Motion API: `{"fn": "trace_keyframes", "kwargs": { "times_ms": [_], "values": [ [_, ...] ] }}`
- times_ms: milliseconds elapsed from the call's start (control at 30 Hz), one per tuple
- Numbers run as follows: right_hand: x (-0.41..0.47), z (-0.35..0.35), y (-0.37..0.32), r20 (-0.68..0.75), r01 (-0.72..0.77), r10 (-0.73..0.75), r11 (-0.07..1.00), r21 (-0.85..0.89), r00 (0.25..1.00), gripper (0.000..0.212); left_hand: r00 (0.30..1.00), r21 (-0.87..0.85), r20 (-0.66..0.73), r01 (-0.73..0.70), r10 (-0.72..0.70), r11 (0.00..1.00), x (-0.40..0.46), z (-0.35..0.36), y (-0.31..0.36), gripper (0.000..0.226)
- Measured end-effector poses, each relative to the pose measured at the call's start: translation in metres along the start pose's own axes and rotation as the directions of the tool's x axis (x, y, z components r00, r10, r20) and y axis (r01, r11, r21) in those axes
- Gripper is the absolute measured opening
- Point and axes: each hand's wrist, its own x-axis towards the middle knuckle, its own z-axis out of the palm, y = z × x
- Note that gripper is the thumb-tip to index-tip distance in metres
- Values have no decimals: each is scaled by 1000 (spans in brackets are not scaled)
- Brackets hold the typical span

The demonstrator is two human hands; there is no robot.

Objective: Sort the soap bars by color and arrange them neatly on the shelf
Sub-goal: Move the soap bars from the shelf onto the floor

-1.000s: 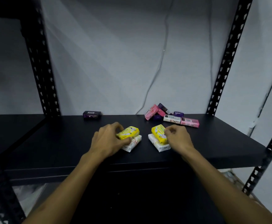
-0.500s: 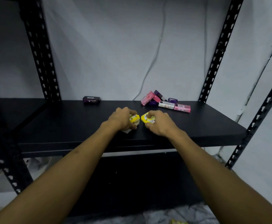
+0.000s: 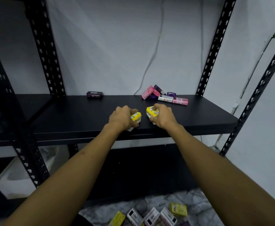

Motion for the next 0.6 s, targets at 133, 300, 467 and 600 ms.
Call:
{"fn": "trace_keyframes", "kwargs": {
  "times_ms": [133, 300, 467, 600],
  "values": [
    [-31, -13, 10, 9, 43, -43, 999, 10, 999, 44, 997, 17, -61, -42, 43, 999, -30, 0, 6, 68],
    [-91, -34, 37, -1, 96, -96, 994, 48, 995, 45, 990, -90, -105, -105, 96, 990, -83, 23, 12, 68],
    [-196, 2, 115, 76, -56, 44, 985, 166, 996, 51, 993, -314, 68, -69, 95, 947, -152, 117, -5, 67],
    [-281, 48, 188, 113, -285, 264, 921, 266, 958, 46, 939, -299, 337, 33, 73, 954, -202, 203, -16, 70]
  ]
}}
